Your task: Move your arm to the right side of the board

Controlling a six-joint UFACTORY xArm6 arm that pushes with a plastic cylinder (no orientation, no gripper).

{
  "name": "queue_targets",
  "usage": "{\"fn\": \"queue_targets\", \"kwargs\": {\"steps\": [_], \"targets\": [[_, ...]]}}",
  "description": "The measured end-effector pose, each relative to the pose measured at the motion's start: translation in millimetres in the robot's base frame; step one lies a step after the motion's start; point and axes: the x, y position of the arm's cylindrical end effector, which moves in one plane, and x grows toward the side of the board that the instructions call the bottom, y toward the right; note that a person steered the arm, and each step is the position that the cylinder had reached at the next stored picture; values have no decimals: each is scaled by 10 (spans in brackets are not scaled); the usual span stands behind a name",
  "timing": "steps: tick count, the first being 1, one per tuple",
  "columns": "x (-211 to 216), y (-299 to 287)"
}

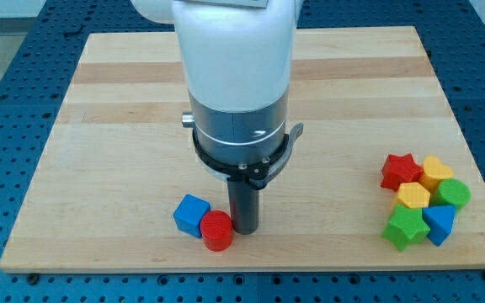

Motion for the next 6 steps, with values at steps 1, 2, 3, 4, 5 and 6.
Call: {"fn": "queue_targets", "kwargs": {"steps": [1,2,3,4,5,6], "targets": [[-373,0],[-716,0],[-976,0],[-1300,418],[-1488,1102],[-1527,2116]]}}
